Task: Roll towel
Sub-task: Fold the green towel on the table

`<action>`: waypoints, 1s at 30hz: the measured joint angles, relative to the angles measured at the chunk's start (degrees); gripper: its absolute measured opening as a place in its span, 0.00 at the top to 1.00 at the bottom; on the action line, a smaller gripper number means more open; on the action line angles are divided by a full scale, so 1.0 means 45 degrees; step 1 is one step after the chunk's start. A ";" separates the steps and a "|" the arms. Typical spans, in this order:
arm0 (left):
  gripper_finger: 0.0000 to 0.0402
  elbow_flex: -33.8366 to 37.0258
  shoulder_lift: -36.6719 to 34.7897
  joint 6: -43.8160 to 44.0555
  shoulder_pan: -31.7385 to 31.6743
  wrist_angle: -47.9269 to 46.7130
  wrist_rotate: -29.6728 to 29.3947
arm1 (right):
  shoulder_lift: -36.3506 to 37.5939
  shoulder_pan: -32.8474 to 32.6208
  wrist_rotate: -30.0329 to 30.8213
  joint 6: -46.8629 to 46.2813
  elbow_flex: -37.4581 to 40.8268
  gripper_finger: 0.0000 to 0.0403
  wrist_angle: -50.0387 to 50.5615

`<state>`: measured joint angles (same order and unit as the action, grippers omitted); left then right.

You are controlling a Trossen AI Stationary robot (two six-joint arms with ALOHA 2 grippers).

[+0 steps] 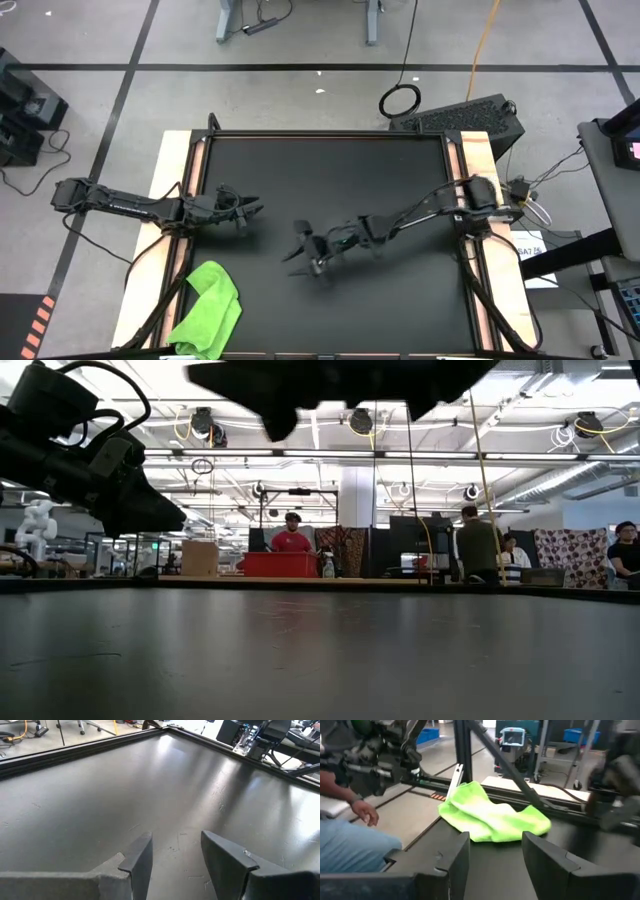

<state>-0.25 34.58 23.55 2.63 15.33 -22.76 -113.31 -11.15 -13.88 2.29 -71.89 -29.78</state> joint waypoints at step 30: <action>0.57 -0.0003 0.0001 -0.0001 0.0001 -0.0073 0.0002 | -0.7973 -0.0629 0.0086 0.1032 -0.9702 0.58 0.2672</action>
<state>-0.26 34.59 23.55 2.64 15.01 -22.75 -149.19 -13.98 -13.49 6.93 -115.55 -17.76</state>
